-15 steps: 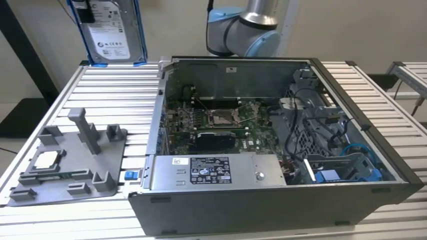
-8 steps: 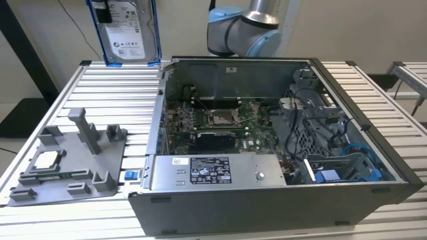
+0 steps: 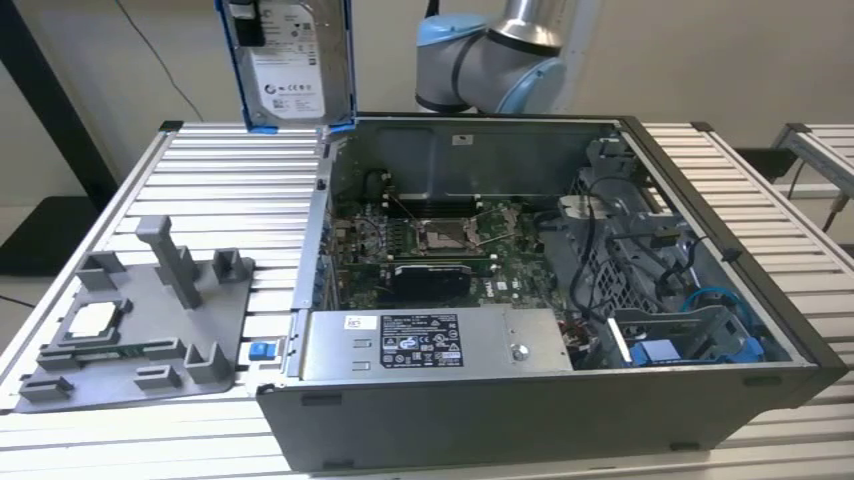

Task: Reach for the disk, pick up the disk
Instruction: 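Pick up the disk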

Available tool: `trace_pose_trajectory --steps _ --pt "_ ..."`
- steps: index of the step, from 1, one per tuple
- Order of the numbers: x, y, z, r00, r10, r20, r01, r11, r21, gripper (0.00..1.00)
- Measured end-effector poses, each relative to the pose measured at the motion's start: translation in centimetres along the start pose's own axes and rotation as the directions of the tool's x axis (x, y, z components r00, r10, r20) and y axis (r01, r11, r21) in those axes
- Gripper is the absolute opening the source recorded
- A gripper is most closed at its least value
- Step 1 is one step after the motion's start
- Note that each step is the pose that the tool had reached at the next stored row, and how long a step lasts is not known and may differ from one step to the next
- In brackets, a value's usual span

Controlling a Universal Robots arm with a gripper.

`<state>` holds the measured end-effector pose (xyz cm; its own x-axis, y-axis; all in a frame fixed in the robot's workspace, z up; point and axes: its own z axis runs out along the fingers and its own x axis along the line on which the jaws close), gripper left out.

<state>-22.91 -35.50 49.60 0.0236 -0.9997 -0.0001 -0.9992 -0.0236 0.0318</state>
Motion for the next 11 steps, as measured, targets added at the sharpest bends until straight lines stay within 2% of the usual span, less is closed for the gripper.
trace_pose_trajectory --steps 11 --pt "0.12 -5.03 -0.16 1.0 0.0 0.0002 0.0 1.0 -0.0074 0.0"
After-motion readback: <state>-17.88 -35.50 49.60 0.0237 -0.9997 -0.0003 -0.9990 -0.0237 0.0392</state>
